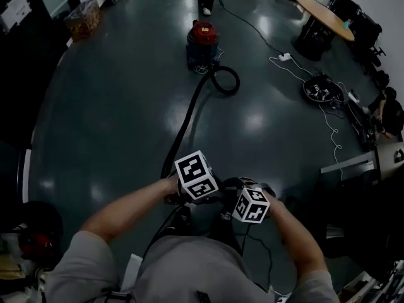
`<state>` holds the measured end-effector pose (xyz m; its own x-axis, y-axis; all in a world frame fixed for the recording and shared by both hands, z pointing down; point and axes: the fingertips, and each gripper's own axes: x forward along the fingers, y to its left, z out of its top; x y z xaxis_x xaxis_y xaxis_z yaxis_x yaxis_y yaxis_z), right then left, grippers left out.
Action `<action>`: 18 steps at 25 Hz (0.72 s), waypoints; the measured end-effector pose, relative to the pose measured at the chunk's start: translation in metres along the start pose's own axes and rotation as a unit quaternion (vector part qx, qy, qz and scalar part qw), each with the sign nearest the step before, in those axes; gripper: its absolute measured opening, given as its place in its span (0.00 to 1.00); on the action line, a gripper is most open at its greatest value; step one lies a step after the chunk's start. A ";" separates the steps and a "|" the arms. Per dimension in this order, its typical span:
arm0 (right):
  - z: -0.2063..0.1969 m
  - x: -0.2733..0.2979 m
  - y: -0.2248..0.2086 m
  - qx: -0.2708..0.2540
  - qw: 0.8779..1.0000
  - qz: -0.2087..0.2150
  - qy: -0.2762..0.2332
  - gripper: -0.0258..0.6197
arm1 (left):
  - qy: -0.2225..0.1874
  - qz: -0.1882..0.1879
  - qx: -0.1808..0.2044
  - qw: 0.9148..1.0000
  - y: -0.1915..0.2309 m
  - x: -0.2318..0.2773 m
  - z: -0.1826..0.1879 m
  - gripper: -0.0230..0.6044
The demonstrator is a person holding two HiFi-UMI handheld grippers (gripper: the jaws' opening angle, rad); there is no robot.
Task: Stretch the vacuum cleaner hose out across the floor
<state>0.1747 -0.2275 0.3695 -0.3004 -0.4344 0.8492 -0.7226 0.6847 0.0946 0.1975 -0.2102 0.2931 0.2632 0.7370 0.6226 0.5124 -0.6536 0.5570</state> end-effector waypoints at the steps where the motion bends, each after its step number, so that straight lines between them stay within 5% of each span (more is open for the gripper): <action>1: 0.009 0.008 0.012 0.014 1.000 0.006 0.003 0.25 | -0.017 -0.004 -0.005 1.000 -0.001 -0.011 -0.007 0.20; 2: 0.016 0.016 0.024 0.034 0.999 0.009 0.004 0.22 | -0.038 -0.012 -0.014 0.999 -0.004 -0.024 -0.012 0.04; 7: 0.047 0.032 0.048 0.170 0.984 -0.035 -0.033 0.21 | -0.065 -0.022 0.001 0.998 -0.023 -0.066 -0.032 0.04; 14: 0.048 0.011 0.043 0.251 0.962 -0.098 -0.045 0.21 | -0.066 0.036 0.055 0.996 -0.037 -0.090 -0.057 0.04; 18: 0.045 -0.010 0.039 0.285 0.946 -0.143 -0.060 0.21 | -0.106 0.068 0.059 0.990 -0.055 -0.090 -0.078 0.04</action>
<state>0.1217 -0.2229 0.3410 -0.0858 -0.6408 0.7629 -0.9930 0.1178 -0.0127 0.0822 -0.2537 0.2491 0.4953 0.6719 0.5506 0.5489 -0.7333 0.4011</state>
